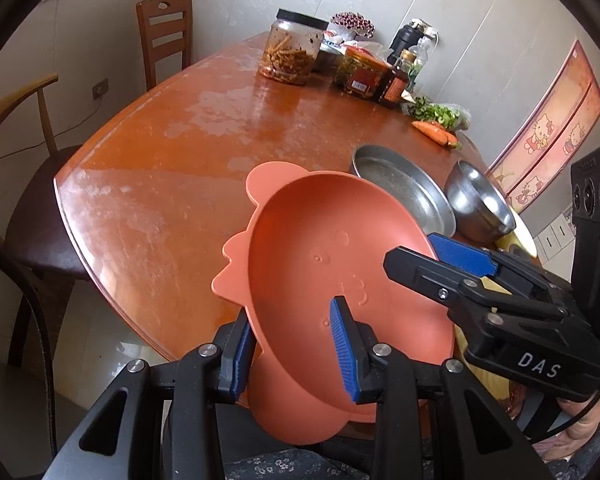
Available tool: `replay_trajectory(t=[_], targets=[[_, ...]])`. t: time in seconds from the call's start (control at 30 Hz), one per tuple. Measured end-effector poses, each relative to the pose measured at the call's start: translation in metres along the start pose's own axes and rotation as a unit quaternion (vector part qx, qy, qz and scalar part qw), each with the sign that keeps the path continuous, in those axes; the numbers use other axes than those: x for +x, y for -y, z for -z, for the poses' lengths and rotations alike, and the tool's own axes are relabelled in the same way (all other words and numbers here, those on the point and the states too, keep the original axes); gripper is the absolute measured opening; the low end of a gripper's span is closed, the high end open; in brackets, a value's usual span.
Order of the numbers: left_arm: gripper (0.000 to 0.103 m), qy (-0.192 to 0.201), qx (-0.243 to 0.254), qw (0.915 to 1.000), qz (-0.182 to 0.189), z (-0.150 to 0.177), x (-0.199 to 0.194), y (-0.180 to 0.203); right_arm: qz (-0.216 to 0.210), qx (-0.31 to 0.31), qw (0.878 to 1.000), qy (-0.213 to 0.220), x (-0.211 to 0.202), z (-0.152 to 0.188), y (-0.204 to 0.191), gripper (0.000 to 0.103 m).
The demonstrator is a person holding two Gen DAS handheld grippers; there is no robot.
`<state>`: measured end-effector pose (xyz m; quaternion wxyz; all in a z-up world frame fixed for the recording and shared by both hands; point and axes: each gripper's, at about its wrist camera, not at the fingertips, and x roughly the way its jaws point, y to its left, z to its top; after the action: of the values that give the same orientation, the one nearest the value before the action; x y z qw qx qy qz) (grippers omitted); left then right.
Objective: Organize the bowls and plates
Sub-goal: 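Lift the orange plate with the left tool and carry it aside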
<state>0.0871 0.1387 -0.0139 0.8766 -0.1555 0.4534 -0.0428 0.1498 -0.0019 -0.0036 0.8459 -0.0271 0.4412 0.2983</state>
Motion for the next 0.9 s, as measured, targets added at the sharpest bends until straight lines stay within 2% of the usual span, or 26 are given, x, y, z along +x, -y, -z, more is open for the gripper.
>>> replay_trajectory(t=[0.37,0.57,0.9], targets=[[0.036,0.029,-0.001,0.9993,-0.025,-0.032,-0.019,-0.018,-0.025,0.001,0.999,0.023,-0.004,-0.037,-0.021,0.062],[0.036,0.022,-0.005,0.9989,-0.043,-0.047,-0.004,-0.039,-0.038,0.016,0.999,0.025,0.018,-0.057,-0.028,0.062],[0.036,0.000,-0.011,0.9991,-0.041,-0.056,0.026,-0.053,-0.033,0.036,0.999,0.001,0.050,-0.063,-0.020,0.062]])
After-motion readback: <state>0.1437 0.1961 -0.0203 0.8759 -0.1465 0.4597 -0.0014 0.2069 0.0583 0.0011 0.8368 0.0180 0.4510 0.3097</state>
